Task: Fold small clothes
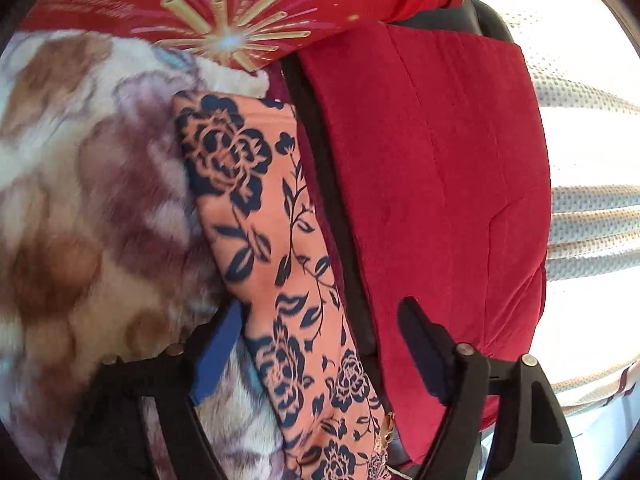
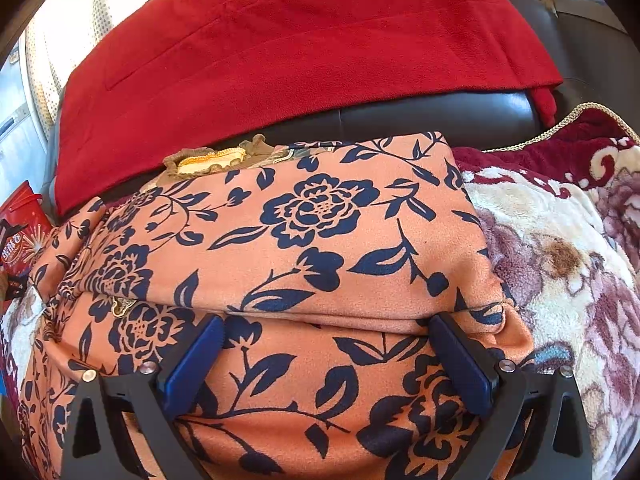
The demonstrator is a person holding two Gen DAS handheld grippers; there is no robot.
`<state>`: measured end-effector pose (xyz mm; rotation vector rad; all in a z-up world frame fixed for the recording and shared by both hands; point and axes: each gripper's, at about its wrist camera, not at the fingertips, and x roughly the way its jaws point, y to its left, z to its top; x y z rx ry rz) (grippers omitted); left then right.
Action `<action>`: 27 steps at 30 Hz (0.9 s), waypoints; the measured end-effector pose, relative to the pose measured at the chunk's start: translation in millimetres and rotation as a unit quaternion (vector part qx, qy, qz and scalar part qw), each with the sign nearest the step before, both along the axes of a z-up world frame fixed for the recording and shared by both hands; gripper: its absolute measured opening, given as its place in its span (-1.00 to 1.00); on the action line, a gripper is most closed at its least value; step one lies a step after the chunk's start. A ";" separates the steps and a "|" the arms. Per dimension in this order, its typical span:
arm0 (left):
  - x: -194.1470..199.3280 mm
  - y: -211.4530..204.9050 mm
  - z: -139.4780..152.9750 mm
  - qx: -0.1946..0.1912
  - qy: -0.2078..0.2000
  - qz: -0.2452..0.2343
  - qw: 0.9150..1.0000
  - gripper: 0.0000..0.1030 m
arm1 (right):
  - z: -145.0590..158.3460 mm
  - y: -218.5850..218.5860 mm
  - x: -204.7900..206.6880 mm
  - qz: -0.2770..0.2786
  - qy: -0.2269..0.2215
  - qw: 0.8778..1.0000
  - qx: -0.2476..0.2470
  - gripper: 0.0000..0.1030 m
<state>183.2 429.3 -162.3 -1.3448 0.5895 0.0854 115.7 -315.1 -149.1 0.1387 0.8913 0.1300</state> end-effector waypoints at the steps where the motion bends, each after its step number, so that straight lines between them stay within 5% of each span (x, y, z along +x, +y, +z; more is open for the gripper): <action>1: 4.0 2.4 -1.0 0.003 0.005 -0.001 1.000 0.52 | -0.4 0.3 0.2 0.000 -0.001 1.000 0.001 0.99; 4: 14.6 3.5 -3.8 0.026 0.037 -0.003 0.999 0.31 | -1.1 1.2 0.8 -0.001 -0.002 1.000 0.002 0.99; 6: 21.8 0.2 -7.4 0.072 0.086 -0.009 0.994 -0.65 | -1.0 1.0 1.0 -0.001 -0.002 1.000 0.002 0.99; 7: 23.8 -1.2 -10.1 0.085 0.103 -0.010 0.991 -0.85 | -0.7 0.8 0.7 -0.001 -0.001 1.000 0.002 0.99; 10: 23.8 -10.2 7.9 0.143 0.114 -0.008 0.983 -0.85 | -0.9 1.0 0.7 -0.001 -0.002 1.000 0.003 0.99; 13: 25.9 -44.4 56.3 0.255 0.094 -0.026 0.962 -0.86 | -1.4 1.8 0.9 -0.002 -0.003 1.000 0.005 0.99; 15: 23.0 -84.0 101.7 0.321 0.045 -0.051 0.945 -0.86 | -1.5 1.6 0.6 -0.002 -0.005 1.000 0.009 0.99; 17: 18.3 -136.9 146.6 0.384 -0.014 -0.083 0.920 -0.86 | -1.2 1.2 0.6 -0.003 -0.006 1.000 0.014 0.99; 19: 11.3 -204.5 189.0 0.439 -0.082 -0.122 0.886 -0.86 | -1.0 1.1 -0.7 -0.005 -0.007 1.000 0.016 0.99; 23: 7.6 -313.3 221.4 0.475 -0.158 -0.204 0.841 -0.86 | -0.3 0.4 -1.4 -0.005 -0.008 1.000 0.021 0.99; 25: 6.0 -372.9 214.6 0.505 -0.173 -0.263 0.804 -0.80 | 0.1 0.1 -2.1 -0.006 -0.009 1.000 0.024 0.99; 26: 4.5 -409.3 199.7 0.525 -0.174 -0.309 0.773 -0.68 | 0.4 -0.3 -2.4 -0.006 -0.009 1.000 0.026 0.99; 27: 1.7 -436.1 182.9 0.541 -0.166 -0.352 0.746 -0.24 | 0.5 -0.8 -2.8 -0.006 -0.009 1.000 0.029 0.99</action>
